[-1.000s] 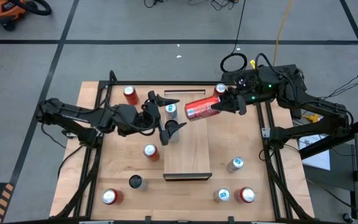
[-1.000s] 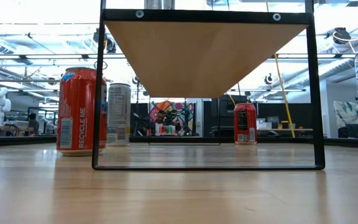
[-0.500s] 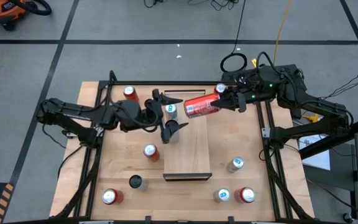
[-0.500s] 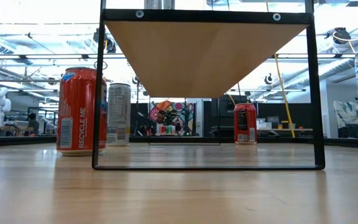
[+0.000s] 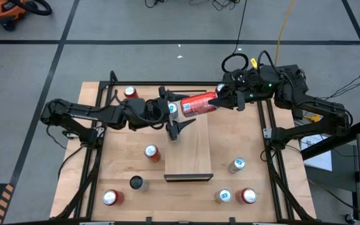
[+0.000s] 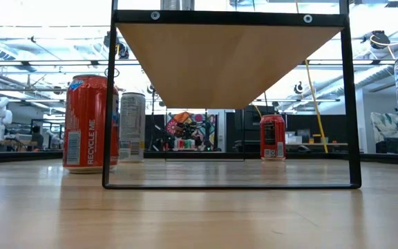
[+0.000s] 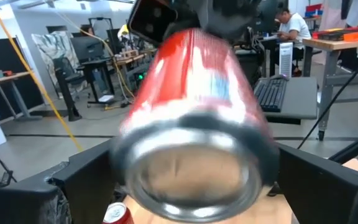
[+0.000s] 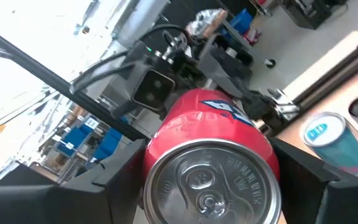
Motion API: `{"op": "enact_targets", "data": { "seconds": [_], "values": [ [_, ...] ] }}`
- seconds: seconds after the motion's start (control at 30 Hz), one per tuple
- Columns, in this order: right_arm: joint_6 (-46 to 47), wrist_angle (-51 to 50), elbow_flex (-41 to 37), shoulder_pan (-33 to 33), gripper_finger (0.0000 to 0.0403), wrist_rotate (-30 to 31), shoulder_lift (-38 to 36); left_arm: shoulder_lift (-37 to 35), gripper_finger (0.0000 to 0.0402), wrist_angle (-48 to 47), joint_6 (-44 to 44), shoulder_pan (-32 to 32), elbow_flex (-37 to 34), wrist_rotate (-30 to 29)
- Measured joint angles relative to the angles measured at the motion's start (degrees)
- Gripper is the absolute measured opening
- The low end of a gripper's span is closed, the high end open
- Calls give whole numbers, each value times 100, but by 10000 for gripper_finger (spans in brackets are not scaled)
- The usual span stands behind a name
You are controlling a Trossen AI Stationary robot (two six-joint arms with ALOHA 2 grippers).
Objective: Place canned beverage on shelf
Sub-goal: Put the top right orange soda can on the shelf
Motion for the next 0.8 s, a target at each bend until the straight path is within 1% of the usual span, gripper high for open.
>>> {"op": "enact_targets", "data": {
  "seconds": [0.1,0.17,0.4,0.53,0.7,0.8],
  "values": [
    [-7,-11,0,0,263,1,1,2,399,57,2,0,0,-2],
    [-11,20,0,0,263,0,1,2,390,144,3,-1,0,-14],
    [6,10,0,0,263,-5,1,2,321,125,18,2,0,-24],
    [19,10,0,0,263,-5,1,2,294,124,17,-1,0,-40],
    [66,11,0,0,264,7,1,2,291,132,-128,-1,-2,-66],
    [87,24,0,0,274,17,1,2,291,184,-219,-29,-3,-82]
  ]
}}
